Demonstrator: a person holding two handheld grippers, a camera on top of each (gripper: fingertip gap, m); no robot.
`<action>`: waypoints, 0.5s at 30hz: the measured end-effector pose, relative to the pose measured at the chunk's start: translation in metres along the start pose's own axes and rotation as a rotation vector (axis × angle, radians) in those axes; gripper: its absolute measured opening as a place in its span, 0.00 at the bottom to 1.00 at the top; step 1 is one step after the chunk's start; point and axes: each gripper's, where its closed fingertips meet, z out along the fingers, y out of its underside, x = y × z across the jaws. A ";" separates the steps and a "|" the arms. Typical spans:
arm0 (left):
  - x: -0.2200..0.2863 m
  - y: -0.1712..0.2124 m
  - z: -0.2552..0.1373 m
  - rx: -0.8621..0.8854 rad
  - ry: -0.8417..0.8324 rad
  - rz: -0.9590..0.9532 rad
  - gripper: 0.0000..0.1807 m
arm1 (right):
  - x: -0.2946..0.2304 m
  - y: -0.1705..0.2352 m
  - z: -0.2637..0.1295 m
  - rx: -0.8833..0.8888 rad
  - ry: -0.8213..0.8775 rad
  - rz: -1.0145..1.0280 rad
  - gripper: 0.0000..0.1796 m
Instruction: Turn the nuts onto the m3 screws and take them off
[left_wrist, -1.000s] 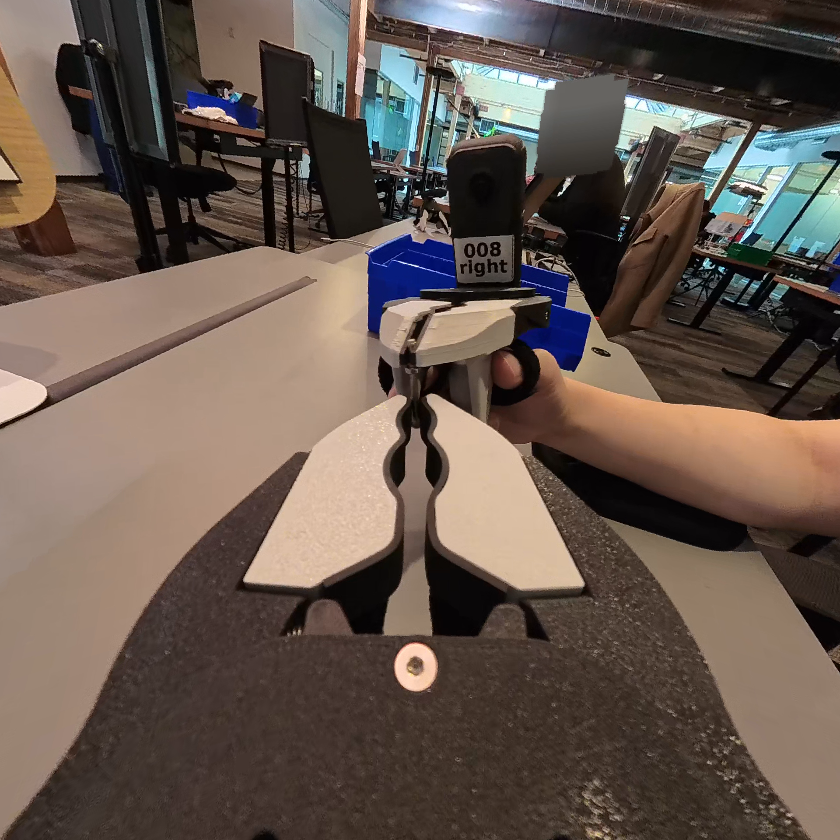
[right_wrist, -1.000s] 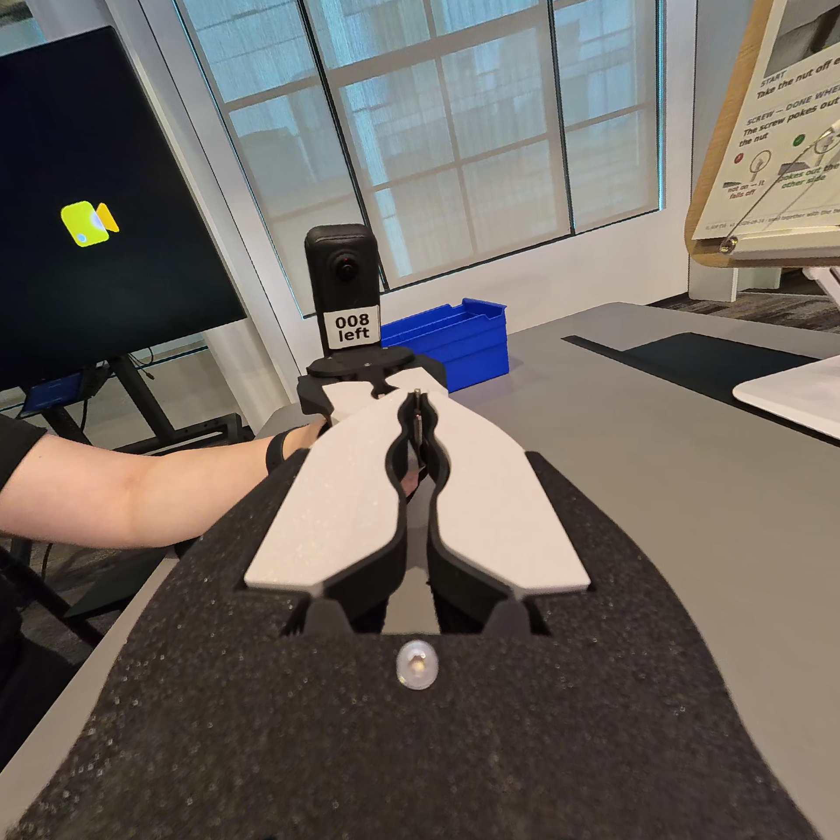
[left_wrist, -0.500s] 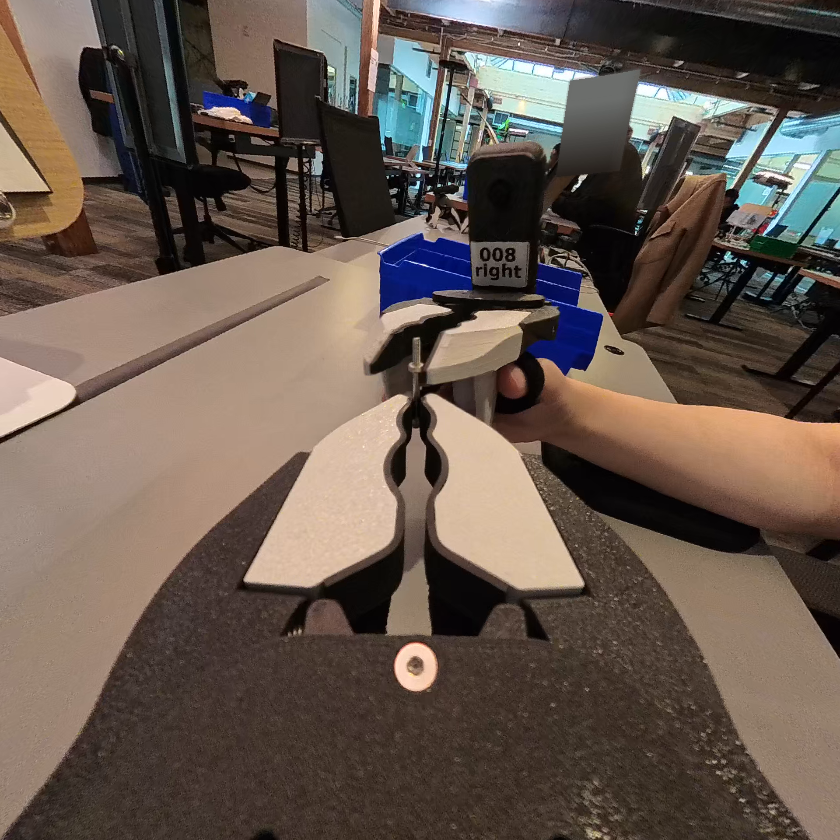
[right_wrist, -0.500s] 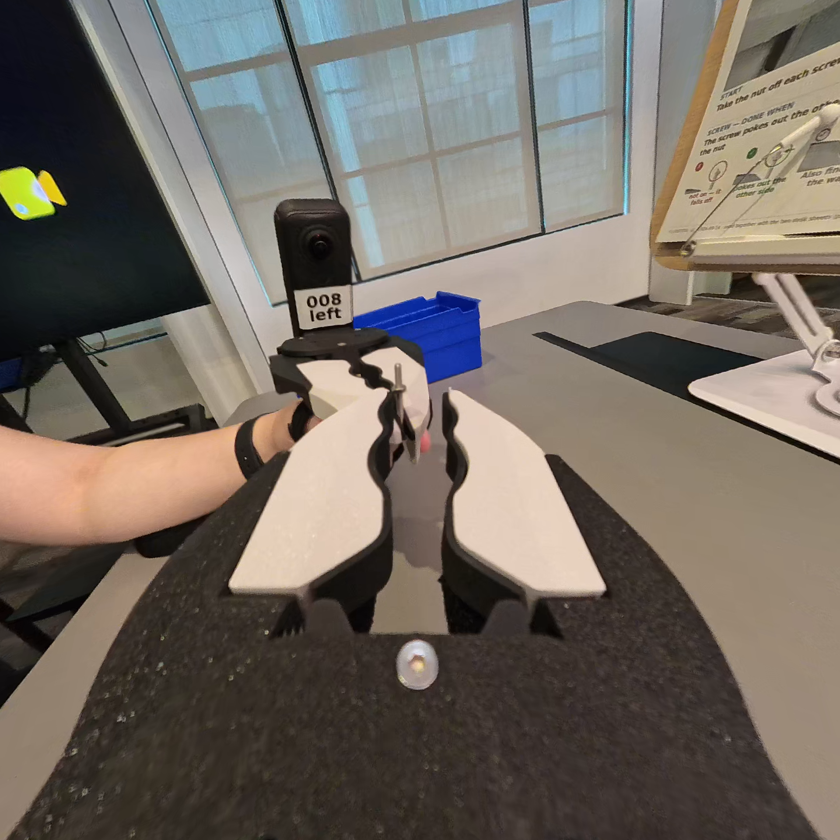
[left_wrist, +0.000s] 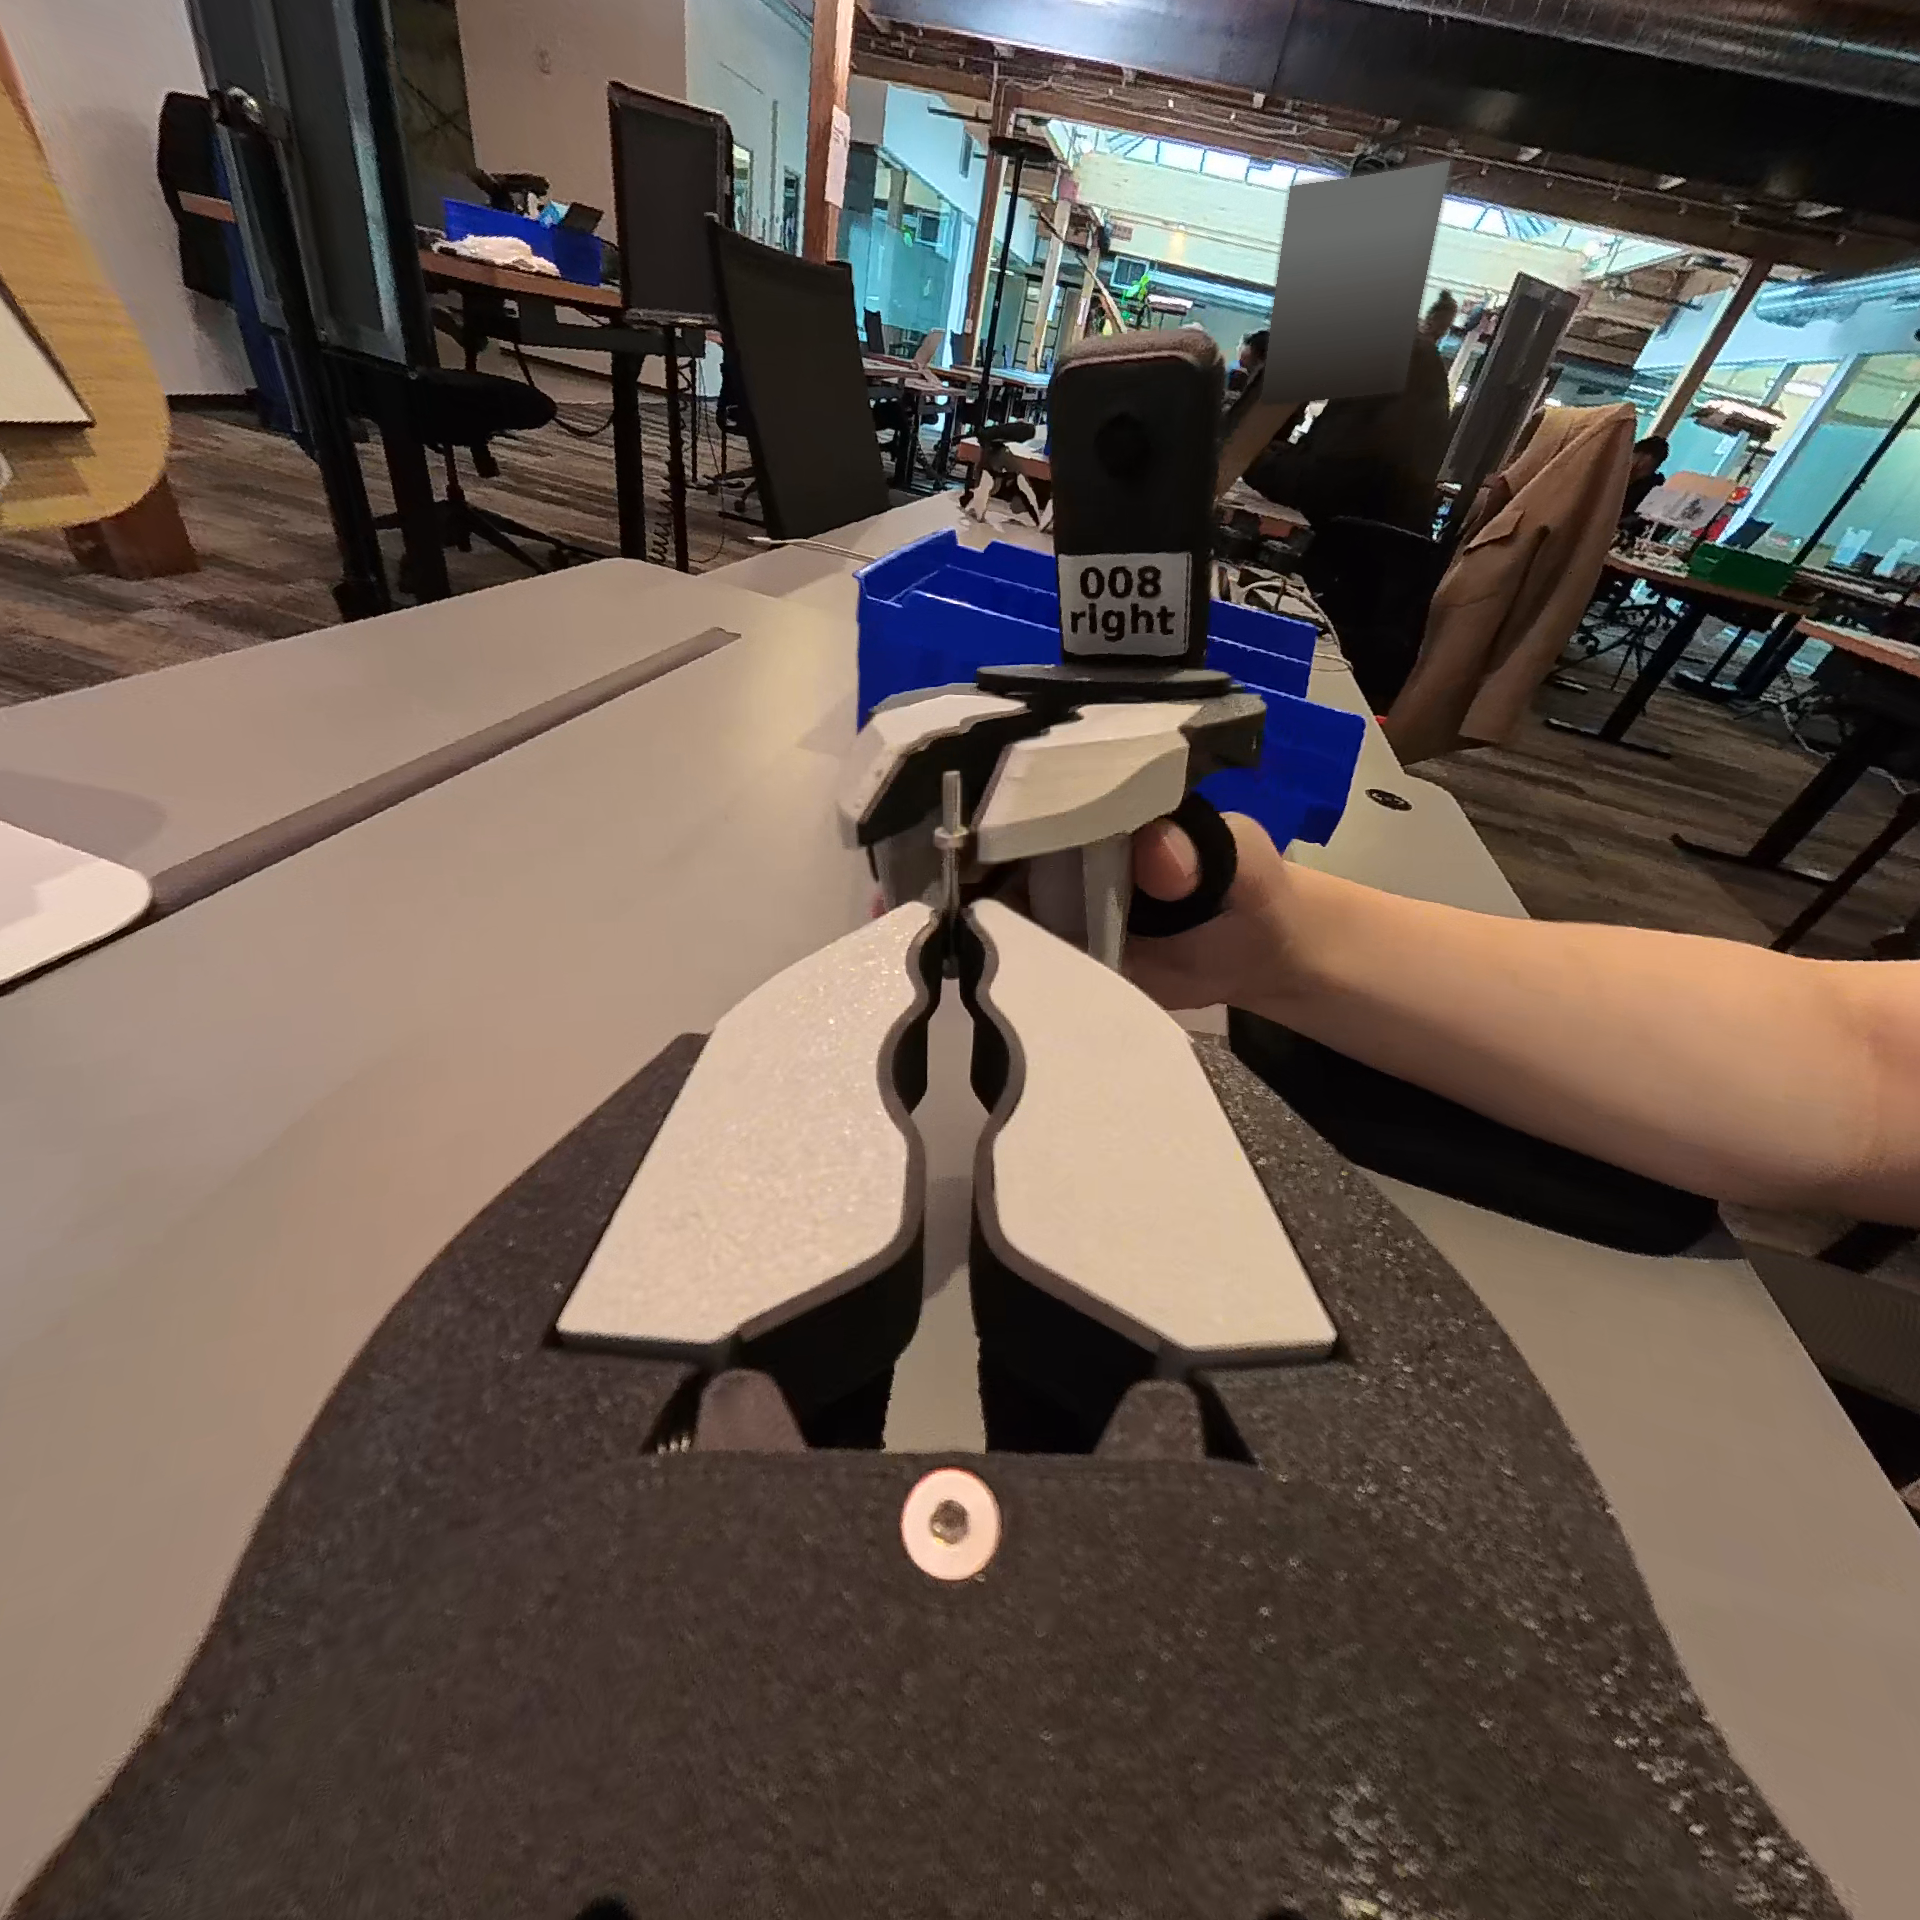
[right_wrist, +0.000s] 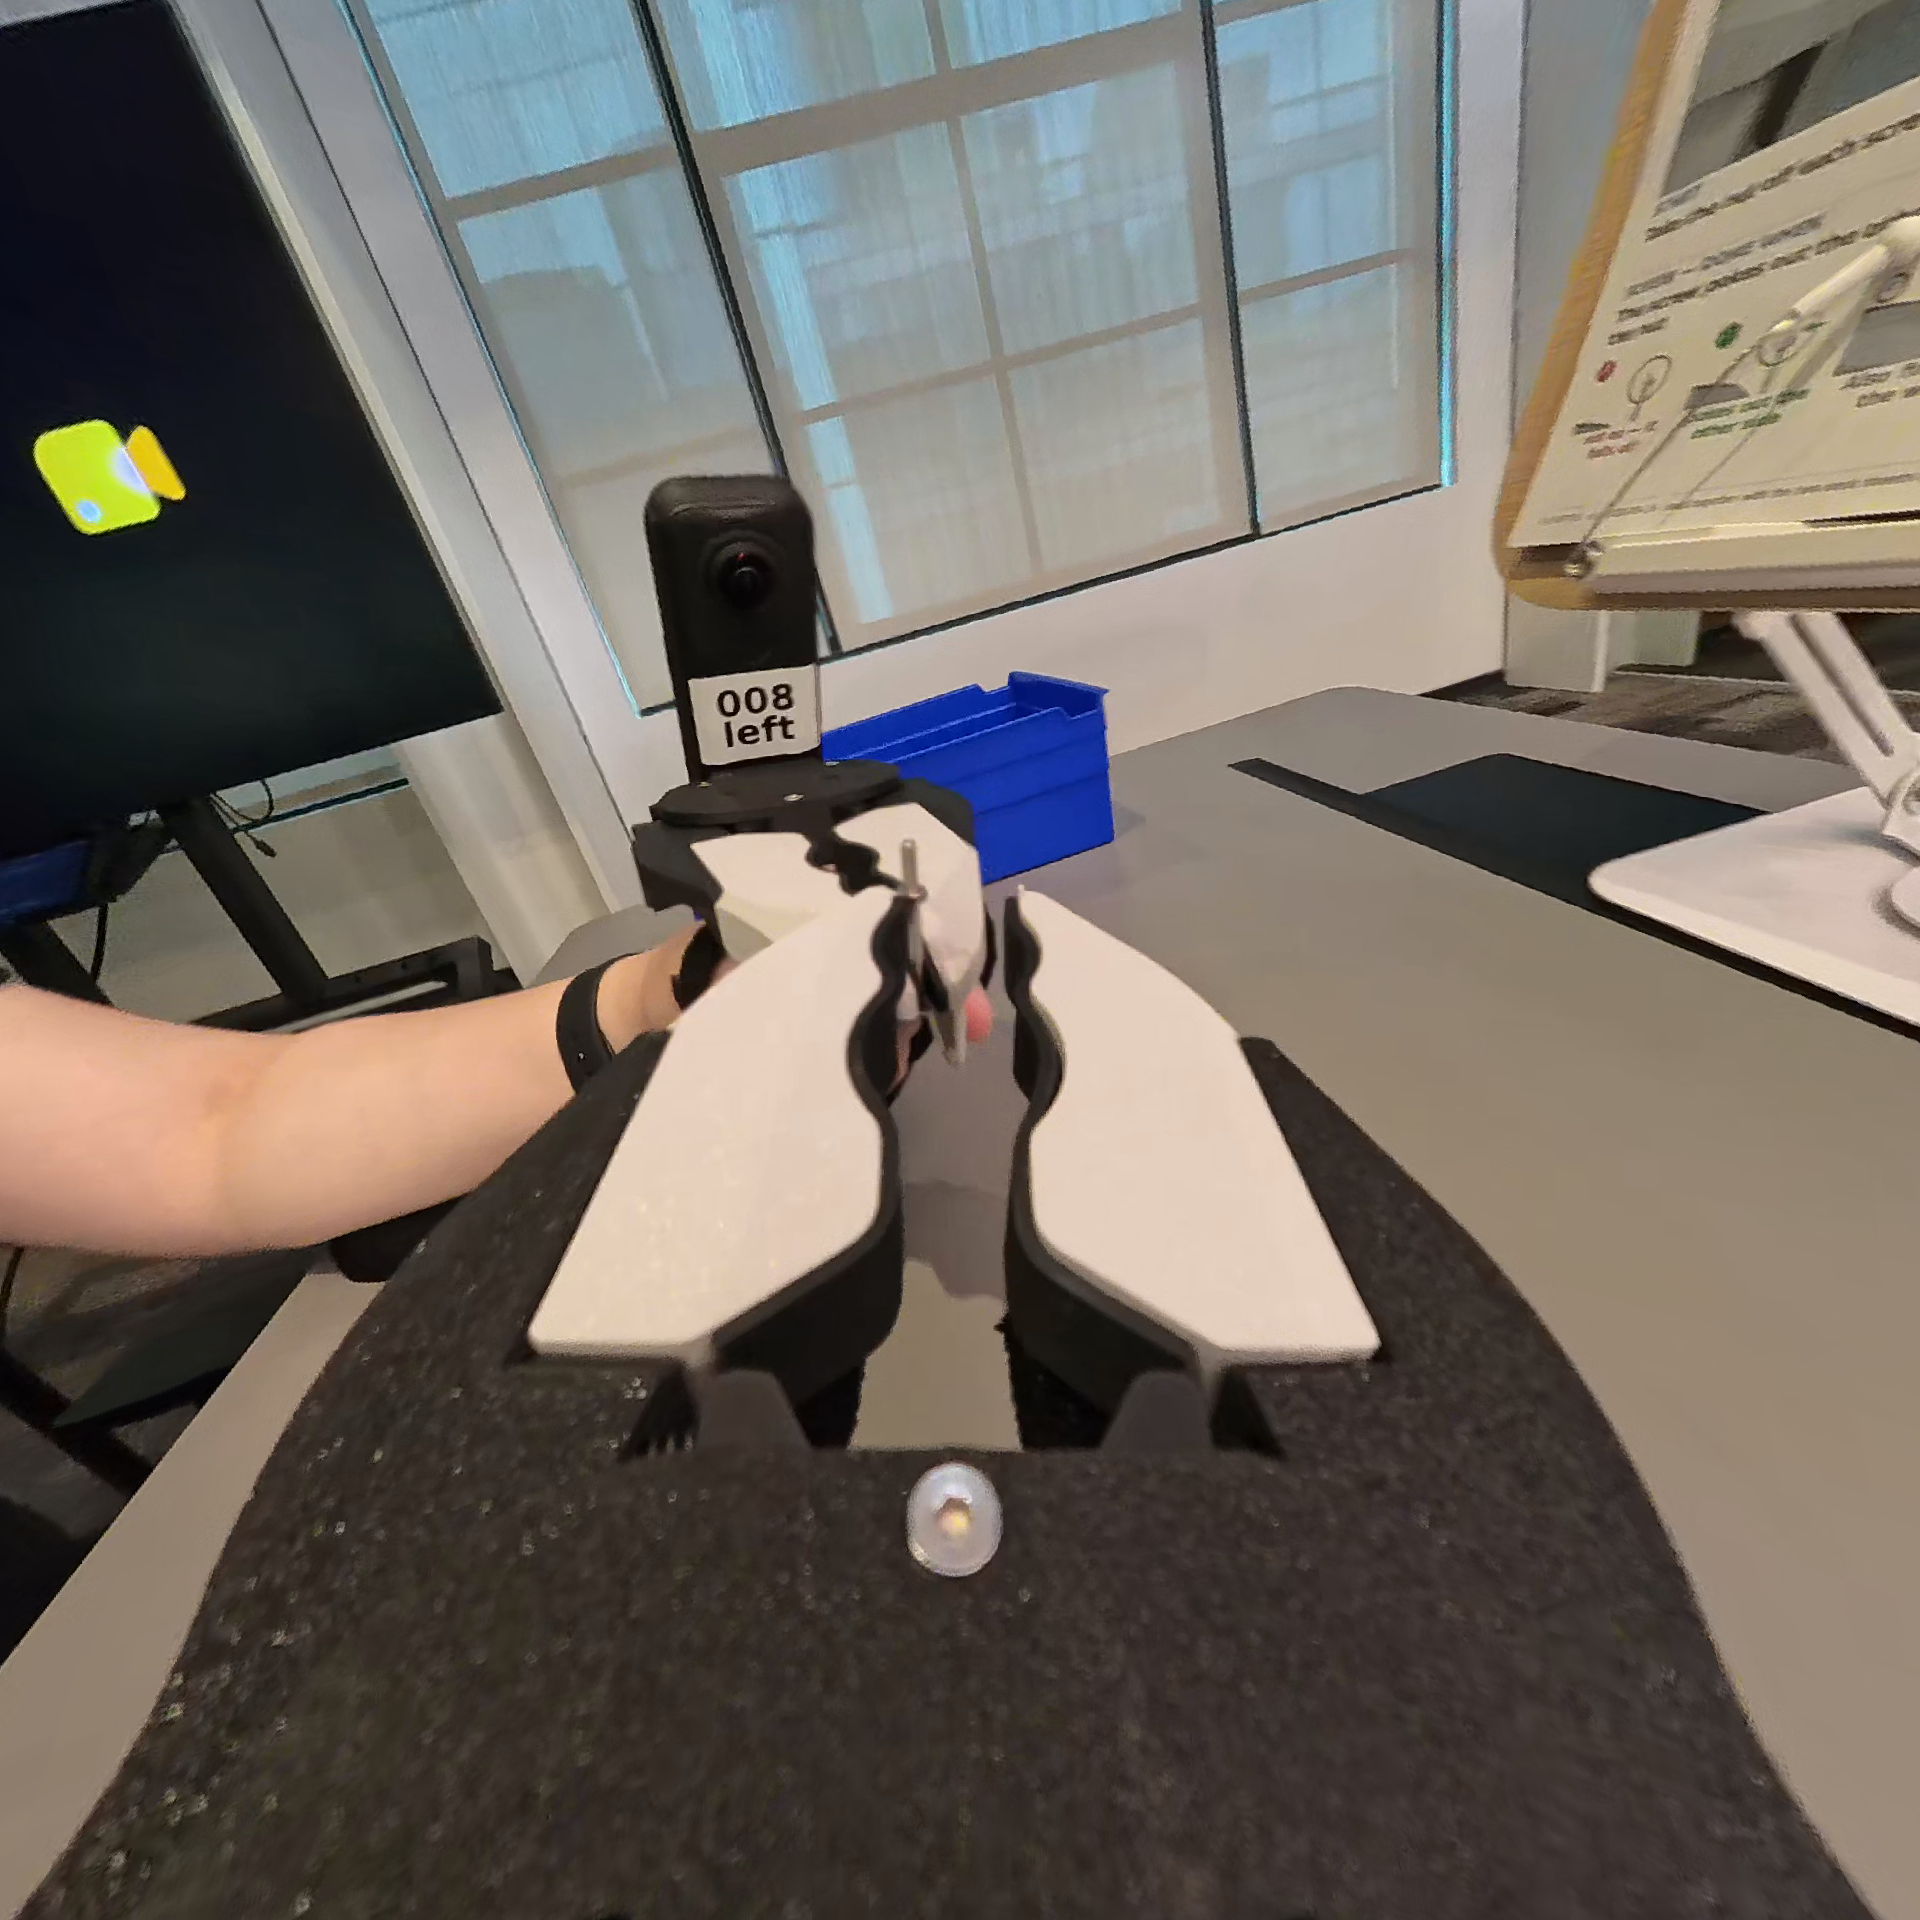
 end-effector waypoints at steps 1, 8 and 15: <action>-0.001 0.000 -0.001 0.004 0.002 -0.005 0.01 | 0.003 -0.002 -0.003 0.009 0.014 0.006 0.08; 0.002 0.001 0.001 -0.003 0.012 -0.002 0.01 | -0.012 -0.001 0.008 -0.003 -0.029 -0.025 0.09; 0.001 -0.002 -0.002 0.011 0.010 -0.010 0.01 | 0.006 -0.008 -0.008 0.044 0.022 0.023 0.07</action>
